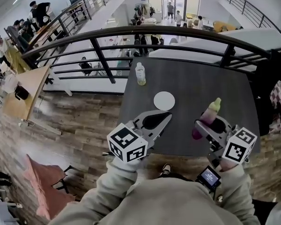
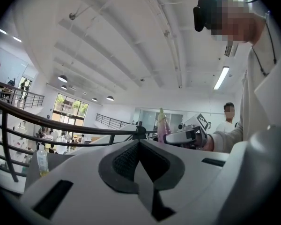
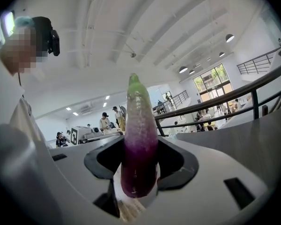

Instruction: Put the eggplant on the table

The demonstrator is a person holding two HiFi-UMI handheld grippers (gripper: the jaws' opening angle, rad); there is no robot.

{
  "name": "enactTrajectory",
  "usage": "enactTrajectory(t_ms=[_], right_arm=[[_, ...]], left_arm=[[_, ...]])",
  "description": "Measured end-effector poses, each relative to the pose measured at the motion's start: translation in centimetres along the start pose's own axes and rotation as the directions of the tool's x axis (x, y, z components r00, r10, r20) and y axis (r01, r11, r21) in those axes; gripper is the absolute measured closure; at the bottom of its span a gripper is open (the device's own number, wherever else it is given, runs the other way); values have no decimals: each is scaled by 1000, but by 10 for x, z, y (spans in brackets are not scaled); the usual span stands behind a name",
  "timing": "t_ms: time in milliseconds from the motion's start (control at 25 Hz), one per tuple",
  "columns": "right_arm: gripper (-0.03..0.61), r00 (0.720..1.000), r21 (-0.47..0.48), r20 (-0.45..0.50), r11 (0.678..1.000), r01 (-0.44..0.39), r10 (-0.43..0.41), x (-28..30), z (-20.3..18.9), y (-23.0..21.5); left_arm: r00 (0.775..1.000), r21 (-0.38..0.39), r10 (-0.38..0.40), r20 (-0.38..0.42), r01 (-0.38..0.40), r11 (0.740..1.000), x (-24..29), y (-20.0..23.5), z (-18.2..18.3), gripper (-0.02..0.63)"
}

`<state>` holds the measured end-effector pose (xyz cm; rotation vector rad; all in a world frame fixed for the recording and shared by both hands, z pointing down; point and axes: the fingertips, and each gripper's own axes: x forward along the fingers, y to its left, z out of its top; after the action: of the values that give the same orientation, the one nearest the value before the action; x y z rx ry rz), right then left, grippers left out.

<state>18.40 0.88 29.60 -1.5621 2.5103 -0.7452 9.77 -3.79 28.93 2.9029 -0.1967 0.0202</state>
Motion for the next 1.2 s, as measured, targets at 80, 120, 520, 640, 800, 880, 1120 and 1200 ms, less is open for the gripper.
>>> enactTrajectory(t_ms=[80, 120, 520, 640, 800, 880, 1120, 1200], right_arm=[[364, 1000, -1, -4, 1000, -8, 8, 6, 10, -17], [364, 1000, 1, -9, 1000, -13, 13, 7, 13, -25], [364, 996, 38, -65, 998, -51, 53, 23, 19, -74], [364, 996, 67, -71, 996, -58, 62, 31, 19, -84], [364, 995, 109, -61, 991, -72, 79, 53, 15, -85], [364, 995, 116, -57, 991, -70, 77, 63, 17, -86], [364, 999, 107, -38, 994, -34, 38, 84, 34, -90], [364, 999, 104, -33, 994, -22, 26, 91, 39, -91]], left_arm=[[1000, -23, 6, 16, -6, 1000, 16, 14, 7, 609], [1000, -30, 9, 20, -9, 1000, 24, 20, 9, 609], [999, -66, 48, -23, -49, 997, 62, 53, -3, 609], [998, -67, 43, -52, -46, 997, 67, 55, -7, 609], [997, -72, 40, -65, -44, 996, 68, 75, -3, 609], [997, -63, 30, -67, -34, 997, 70, 86, 2, 609], [997, -44, -21, -70, 18, 999, 71, 108, 13, 609], [997, -51, -37, -73, 33, 998, 73, 118, 15, 609]])
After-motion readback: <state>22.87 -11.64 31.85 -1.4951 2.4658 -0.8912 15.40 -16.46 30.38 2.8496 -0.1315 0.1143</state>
